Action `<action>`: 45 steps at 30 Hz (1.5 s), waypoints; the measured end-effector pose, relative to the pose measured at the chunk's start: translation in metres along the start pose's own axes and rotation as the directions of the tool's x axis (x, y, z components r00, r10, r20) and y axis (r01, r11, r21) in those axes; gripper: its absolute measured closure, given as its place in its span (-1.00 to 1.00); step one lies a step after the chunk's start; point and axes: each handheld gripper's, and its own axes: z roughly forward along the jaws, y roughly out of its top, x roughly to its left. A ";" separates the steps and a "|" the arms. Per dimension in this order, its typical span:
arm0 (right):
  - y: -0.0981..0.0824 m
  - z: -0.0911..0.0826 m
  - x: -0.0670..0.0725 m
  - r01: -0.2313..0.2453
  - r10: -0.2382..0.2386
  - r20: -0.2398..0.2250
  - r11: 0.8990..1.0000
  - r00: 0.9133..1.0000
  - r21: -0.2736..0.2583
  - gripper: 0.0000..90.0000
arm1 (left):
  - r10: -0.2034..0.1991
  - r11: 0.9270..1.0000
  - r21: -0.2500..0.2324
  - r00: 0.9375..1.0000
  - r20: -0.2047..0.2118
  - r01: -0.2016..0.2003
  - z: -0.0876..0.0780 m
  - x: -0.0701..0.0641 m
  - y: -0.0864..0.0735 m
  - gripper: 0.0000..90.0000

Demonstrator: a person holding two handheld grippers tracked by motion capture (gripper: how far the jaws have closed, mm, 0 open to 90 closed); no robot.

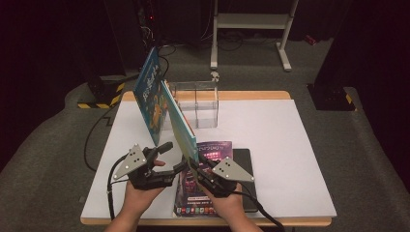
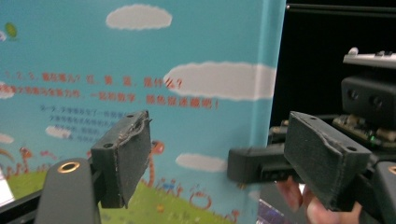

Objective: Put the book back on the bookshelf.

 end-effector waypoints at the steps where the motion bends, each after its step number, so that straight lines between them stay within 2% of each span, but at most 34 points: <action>1: 0.000 0.000 0.000 0.001 -0.001 -0.003 1.000 1.000 -0.001 0.55 | -0.007 1.000 0.000 1.000 0.002 0.007 0.001 -0.001 0.000 -0.50; 5: -0.002 0.001 0.001 0.008 -0.008 -0.021 1.000 1.000 0.006 0.52 | -0.039 0.999 0.012 0.999 0.004 0.039 0.006 -0.002 0.000 -0.55; 11: -0.005 0.005 0.009 0.029 -0.027 -0.063 0.999 0.998 0.023 0.46 | -0.045 0.999 0.025 0.999 -0.002 0.045 0.007 -0.002 -0.005 -0.56; 18: -0.008 0.010 0.020 0.062 -0.059 -0.093 0.998 0.994 0.029 0.42 | -0.024 1.000 0.020 0.999 -0.028 0.024 -0.001 0.001 -0.009 -0.59; 21: -0.009 0.011 0.022 0.061 -0.057 -0.104 0.998 0.993 0.029 0.40 | -0.034 0.999 0.012 0.999 -0.034 0.034 -0.005 0.002 -0.009 -0.58; 24: -0.010 0.013 0.025 0.060 -0.054 -0.138 0.997 0.989 0.040 0.36 | -0.018 1.000 0.011 0.999 -0.047 0.018 -0.009 0.002 -0.010 -0.58; 32: -0.013 0.017 0.032 0.076 -0.067 -0.162 0.996 0.984 0.048 0.32 | 0.011 1.000 0.021 0.997 -0.078 -0.010 -0.018 0.007 -0.013 -0.53; 41: -0.014 0.019 0.033 0.049 -0.036 -0.196 0.997 0.980 0.062 0.26 | 0.043 0.999 0.019 0.993 -0.111 -0.042 -0.020 0.008 -0.015 -0.54; 45: -0.015 0.019 0.033 0.051 -0.034 -0.213 0.996 0.976 0.075 0.22 | 0.032 0.999 0.009 0.992 -0.122 -0.031 -0.019 0.009 -0.015 -0.58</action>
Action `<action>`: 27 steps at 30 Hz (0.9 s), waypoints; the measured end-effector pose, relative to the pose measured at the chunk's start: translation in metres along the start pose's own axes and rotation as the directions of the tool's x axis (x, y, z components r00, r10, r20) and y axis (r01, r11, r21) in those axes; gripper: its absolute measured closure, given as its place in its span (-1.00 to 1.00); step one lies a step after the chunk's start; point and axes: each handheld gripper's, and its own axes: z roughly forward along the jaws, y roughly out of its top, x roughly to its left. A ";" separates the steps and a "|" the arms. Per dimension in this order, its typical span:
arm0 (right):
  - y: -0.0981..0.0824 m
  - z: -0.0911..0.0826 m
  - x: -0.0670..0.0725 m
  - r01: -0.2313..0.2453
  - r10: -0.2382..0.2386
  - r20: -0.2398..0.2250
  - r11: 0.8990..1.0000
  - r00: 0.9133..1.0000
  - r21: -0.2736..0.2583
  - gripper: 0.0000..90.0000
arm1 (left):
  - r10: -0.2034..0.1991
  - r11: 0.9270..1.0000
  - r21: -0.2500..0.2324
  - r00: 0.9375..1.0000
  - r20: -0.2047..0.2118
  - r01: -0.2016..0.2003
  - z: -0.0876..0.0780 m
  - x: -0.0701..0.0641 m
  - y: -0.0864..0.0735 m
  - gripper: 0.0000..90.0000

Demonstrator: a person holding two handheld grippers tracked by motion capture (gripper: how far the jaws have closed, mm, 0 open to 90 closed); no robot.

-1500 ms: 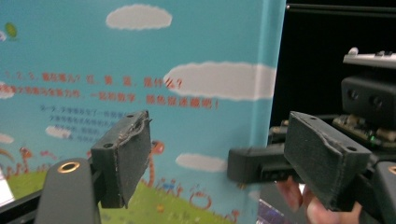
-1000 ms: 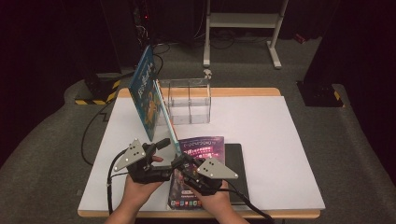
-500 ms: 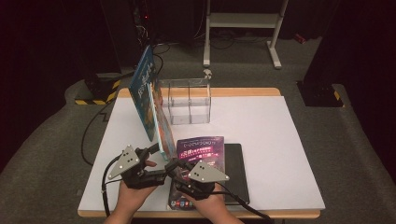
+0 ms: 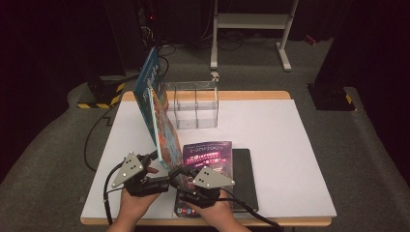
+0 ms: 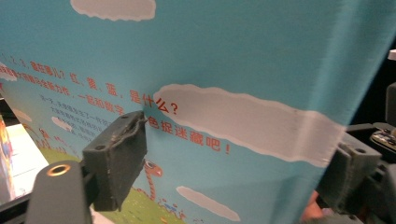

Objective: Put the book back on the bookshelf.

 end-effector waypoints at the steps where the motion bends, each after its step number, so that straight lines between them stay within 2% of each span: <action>1: 0.000 0.000 0.000 0.001 -0.001 -0.004 1.000 1.000 0.006 0.21 | 0.009 1.000 0.001 1.000 -0.006 -0.009 0.000 0.000 0.000 -0.58; 3: -0.001 0.001 0.000 0.000 0.000 -0.007 1.000 1.000 0.020 0.18 | 0.026 1.000 0.000 0.999 -0.019 -0.026 0.000 -0.001 -0.001 -0.59; 6: -0.003 0.002 -0.001 -0.006 0.007 -0.015 1.000 1.000 0.029 0.16 | 0.029 1.000 -0.003 0.999 -0.028 -0.029 0.000 -0.001 -0.002 -0.60; 15: -0.001 0.002 -0.001 0.013 -0.012 -0.029 0.999 1.000 0.044 0.14 | 0.052 0.999 -0.002 0.998 -0.043 -0.052 0.003 -0.001 -0.004 -0.65; 22: -0.001 0.003 -0.001 0.014 -0.012 -0.038 0.999 0.999 0.045 0.09 | 0.056 0.998 0.002 0.997 -0.049 -0.056 0.003 0.001 -0.003 -0.66; 27: -0.004 0.001 -0.002 0.015 -0.012 -0.047 0.997 0.999 0.077 0.03 | 0.055 0.998 0.000 0.997 -0.053 -0.055 0.001 0.001 -0.003 -0.66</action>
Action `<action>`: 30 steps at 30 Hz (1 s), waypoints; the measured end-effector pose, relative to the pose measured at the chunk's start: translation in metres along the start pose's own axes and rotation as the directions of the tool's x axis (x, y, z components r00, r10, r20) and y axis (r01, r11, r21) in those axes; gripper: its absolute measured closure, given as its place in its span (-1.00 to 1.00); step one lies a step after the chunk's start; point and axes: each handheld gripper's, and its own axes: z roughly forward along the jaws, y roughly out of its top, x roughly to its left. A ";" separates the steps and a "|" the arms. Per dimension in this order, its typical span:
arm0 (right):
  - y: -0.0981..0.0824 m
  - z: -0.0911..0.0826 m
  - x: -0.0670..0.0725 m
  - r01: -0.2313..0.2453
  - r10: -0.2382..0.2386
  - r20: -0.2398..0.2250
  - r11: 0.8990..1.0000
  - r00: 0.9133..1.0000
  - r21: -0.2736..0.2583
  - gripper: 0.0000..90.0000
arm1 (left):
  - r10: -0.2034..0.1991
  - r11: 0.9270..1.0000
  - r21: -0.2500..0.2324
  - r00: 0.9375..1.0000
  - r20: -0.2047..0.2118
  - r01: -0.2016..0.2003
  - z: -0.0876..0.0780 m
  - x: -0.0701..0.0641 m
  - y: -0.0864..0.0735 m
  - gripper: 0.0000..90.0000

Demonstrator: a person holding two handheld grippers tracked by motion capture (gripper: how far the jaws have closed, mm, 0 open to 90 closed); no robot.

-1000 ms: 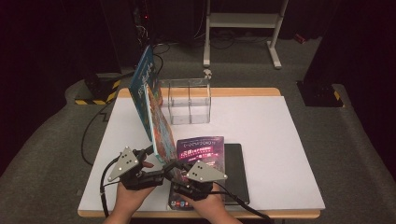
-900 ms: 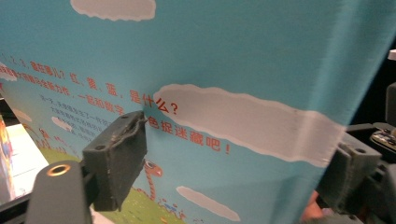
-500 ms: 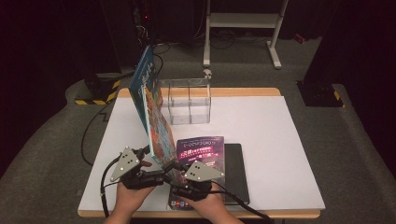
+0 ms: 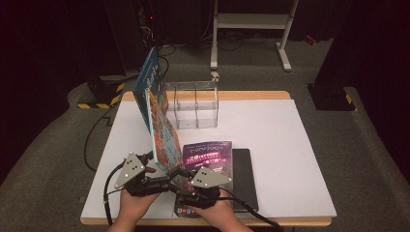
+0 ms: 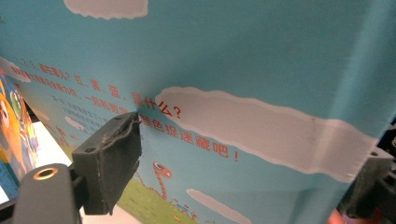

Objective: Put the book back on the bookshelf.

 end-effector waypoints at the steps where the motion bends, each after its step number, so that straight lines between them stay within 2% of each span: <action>1: -0.001 -0.002 -0.001 0.001 -0.001 0.000 1.000 1.000 0.002 0.02 | 0.003 1.000 0.002 1.000 0.000 -0.003 0.000 0.000 0.000 -0.66; 4: -0.004 -0.013 -0.004 -0.007 0.007 -0.004 1.000 1.000 -0.007 -0.01 | 0.008 1.000 0.000 1.000 0.000 -0.008 -0.001 0.000 0.000 -0.65; 8: -0.008 -0.037 -0.014 -0.024 0.023 -0.007 0.999 1.000 -0.039 -0.06 | 0.013 1.000 0.002 1.000 0.001 -0.013 -0.001 0.000 0.001 -0.65; 10: -0.009 -0.050 -0.020 -0.035 0.036 0.023 0.998 0.999 -0.052 -0.07 | 0.015 1.000 0.003 1.000 0.003 -0.015 -0.001 0.000 0.001 -0.65; 12: -0.012 -0.067 -0.034 -0.059 0.065 0.067 0.995 0.996 -0.080 -0.07 | 0.016 1.000 0.003 1.000 0.003 -0.016 -0.001 0.000 0.001 -0.64; 13: -0.013 -0.072 -0.039 -0.065 0.073 0.091 0.994 0.993 -0.086 -0.07 | 0.018 1.000 0.003 1.000 0.002 -0.018 -0.001 0.000 0.001 -0.64; 15: -0.018 -0.086 -0.056 -0.060 0.077 0.190 0.994 0.979 -0.092 -0.06 | 0.021 1.000 0.001 1.000 -0.001 -0.021 -0.001 -0.001 0.001 -0.63; 19: -0.030 -0.103 -0.081 -0.114 0.143 0.272 0.986 0.952 -0.118 -0.06 | 0.026 1.000 0.004 1.000 -0.006 -0.026 0.000 -0.002 0.001 -0.62; 20: -0.033 -0.105 -0.085 -0.132 0.160 0.279 0.984 0.947 -0.120 -0.06 | 0.030 1.000 0.007 1.000 -0.005 -0.030 0.000 -0.002 0.001 -0.61; 23: -0.039 -0.108 -0.091 -0.141 0.168 0.302 0.984 0.939 -0.109 -0.06 | 0.037 0.999 0.008 0.999 -0.005 -0.037 -0.001 -0.002 0.002 -0.60; 30: -0.042 -0.107 -0.095 -0.149 0.174 0.317 0.984 0.932 -0.101 -0.05 | 0.064 0.998 0.008 0.998 -0.002 -0.064 -0.002 -0.001 0.003 -0.54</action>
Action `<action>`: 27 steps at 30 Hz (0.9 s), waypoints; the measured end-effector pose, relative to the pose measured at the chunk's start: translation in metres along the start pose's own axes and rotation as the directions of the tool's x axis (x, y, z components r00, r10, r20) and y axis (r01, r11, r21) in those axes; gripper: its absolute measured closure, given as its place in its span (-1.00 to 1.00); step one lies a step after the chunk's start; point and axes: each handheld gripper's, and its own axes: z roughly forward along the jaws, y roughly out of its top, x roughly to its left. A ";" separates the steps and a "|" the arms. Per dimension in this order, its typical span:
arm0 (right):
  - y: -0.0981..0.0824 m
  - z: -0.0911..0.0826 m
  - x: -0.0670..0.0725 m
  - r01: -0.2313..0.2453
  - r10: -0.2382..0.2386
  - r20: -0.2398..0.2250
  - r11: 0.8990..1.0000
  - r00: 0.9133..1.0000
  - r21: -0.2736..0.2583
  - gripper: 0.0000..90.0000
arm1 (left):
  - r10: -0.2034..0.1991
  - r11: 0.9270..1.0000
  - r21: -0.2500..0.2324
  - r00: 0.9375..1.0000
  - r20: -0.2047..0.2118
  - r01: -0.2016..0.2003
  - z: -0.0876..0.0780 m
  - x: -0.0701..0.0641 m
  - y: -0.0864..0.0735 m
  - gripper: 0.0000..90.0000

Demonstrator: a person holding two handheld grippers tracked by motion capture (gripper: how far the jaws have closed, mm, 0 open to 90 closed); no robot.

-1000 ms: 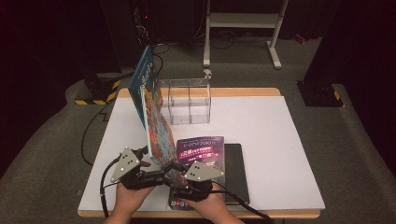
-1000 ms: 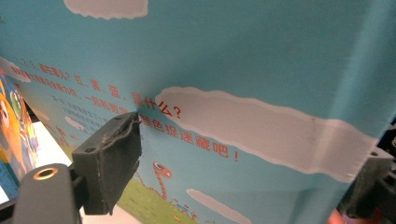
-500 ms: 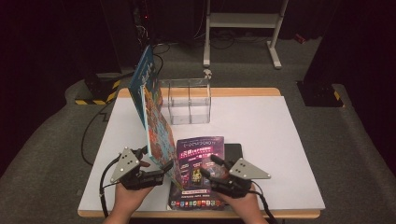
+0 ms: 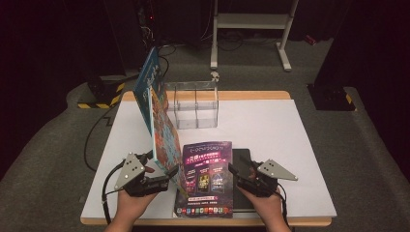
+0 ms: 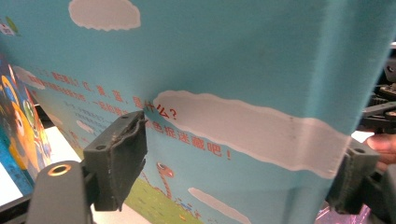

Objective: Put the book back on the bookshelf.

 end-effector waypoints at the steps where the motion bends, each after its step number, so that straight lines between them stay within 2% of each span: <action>1: 0.000 0.001 -0.001 -0.001 0.001 0.004 1.000 1.000 0.000 -0.05 | 0.002 1.000 0.000 1.000 0.001 -0.002 0.000 0.000 0.000 -0.52; 5: -0.002 0.002 -0.008 -0.012 0.012 0.033 1.000 0.999 0.007 -0.05 | 0.015 1.000 -0.002 1.000 0.000 -0.015 -0.003 0.000 0.000 -0.44; 17: -0.008 0.003 -0.019 -0.042 0.040 0.063 0.999 0.997 0.025 -0.04 | 0.034 0.999 0.006 0.999 0.002 -0.034 -0.011 0.003 0.002 -0.26; 22: -0.009 0.003 -0.020 -0.053 0.051 0.062 0.998 0.997 0.025 -0.03 | 0.033 0.999 0.024 0.999 0.019 -0.033 -0.016 0.003 0.001 -0.02; 27: -0.010 0.005 -0.019 -0.052 0.051 0.058 0.998 0.997 0.030 -0.03 | 0.054 0.999 0.001 0.998 -0.025 -0.054 -0.021 0.003 -0.003 0.24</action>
